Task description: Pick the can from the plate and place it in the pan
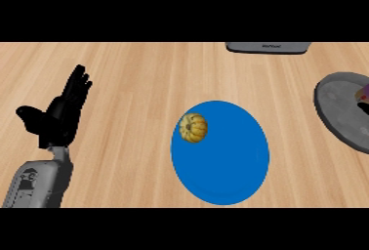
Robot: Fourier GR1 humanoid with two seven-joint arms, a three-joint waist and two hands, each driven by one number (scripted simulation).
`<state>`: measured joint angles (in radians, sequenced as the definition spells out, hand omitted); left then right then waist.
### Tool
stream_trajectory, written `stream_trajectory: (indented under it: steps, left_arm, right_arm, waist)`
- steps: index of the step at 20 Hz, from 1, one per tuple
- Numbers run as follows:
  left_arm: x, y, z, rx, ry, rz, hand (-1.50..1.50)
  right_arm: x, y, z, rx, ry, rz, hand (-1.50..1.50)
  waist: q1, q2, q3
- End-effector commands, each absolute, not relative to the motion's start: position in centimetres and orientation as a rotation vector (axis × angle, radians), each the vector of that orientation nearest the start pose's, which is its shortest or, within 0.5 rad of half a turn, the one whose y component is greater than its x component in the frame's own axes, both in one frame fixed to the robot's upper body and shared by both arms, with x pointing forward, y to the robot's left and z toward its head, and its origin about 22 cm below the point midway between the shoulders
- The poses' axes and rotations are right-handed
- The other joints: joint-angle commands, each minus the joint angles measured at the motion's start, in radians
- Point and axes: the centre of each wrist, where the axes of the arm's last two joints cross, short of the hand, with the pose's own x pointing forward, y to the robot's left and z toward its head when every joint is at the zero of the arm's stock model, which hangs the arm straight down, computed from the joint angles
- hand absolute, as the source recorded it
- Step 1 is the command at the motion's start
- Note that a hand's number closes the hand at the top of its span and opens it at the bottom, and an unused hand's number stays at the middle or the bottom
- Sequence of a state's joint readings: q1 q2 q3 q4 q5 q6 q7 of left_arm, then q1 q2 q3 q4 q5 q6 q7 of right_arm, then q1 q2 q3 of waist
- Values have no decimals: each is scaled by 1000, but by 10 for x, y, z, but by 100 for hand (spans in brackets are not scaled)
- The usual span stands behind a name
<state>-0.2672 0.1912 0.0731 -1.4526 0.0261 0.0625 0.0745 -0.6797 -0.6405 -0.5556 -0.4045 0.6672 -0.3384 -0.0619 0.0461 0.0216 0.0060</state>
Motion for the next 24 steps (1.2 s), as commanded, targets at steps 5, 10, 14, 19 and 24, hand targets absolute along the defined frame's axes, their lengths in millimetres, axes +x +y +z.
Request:
stream_trajectory:
  steps: [5, 10, 14, 19, 24]
  left_arm:
    - [308, 269, 55, 168, -1645, -85, 0]
    - [302, 262, 56, 163, -1637, -62, 0]
    - [312, 265, 54, 198, -1639, -54, 0]
    - [300, 288, 49, 227, -1617, -50, 0]
    - [283, 283, 43, 227, -1588, -14, 0]
  right_arm:
    - [319, -479, 18, -1044, -1186, 57, -150]
    - [316, -495, 37, -1071, -1392, -100, -150]
    - [314, -500, 42, -990, -1480, -275, -150]
    - [283, -516, 25, -764, -1566, -294, -150]
    - [234, -536, 15, -725, -1602, -259, -150]
  waist:
    - [0, -1, 0]
    - [-16, -10, -1]
    - [-47, -19, -4]
    - [-59, -27, -7]
    - [-91, -41, -10]
